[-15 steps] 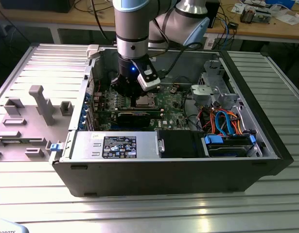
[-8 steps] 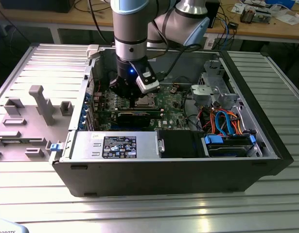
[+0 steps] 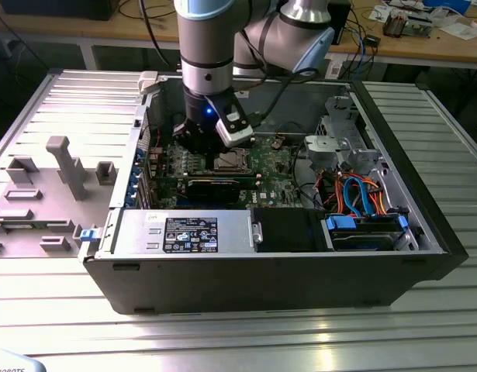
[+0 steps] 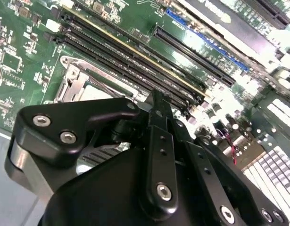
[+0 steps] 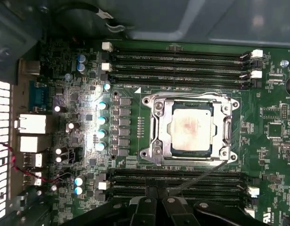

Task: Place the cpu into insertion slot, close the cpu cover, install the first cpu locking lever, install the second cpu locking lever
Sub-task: 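Install the second cpu locking lever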

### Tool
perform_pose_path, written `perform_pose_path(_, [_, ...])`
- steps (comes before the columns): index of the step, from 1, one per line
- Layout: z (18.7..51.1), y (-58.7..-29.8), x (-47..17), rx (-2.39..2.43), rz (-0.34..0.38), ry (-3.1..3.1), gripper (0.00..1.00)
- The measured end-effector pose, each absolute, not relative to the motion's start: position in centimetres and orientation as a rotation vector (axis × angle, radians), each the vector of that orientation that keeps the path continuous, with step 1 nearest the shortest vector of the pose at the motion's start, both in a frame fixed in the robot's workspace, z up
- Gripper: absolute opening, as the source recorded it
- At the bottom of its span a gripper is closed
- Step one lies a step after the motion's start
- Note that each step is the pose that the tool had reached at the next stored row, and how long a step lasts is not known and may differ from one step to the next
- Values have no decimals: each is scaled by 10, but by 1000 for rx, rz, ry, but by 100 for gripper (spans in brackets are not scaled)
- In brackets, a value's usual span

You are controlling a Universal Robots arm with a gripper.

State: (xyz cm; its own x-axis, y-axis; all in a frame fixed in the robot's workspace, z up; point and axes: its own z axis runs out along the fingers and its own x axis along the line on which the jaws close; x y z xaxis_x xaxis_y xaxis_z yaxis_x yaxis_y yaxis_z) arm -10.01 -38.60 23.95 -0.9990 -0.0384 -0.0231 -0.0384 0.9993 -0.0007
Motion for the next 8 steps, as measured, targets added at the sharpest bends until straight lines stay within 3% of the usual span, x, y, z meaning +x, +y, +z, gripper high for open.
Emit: perform_pose_path(8, [273,-386,-103,-61,-20,3118,11])
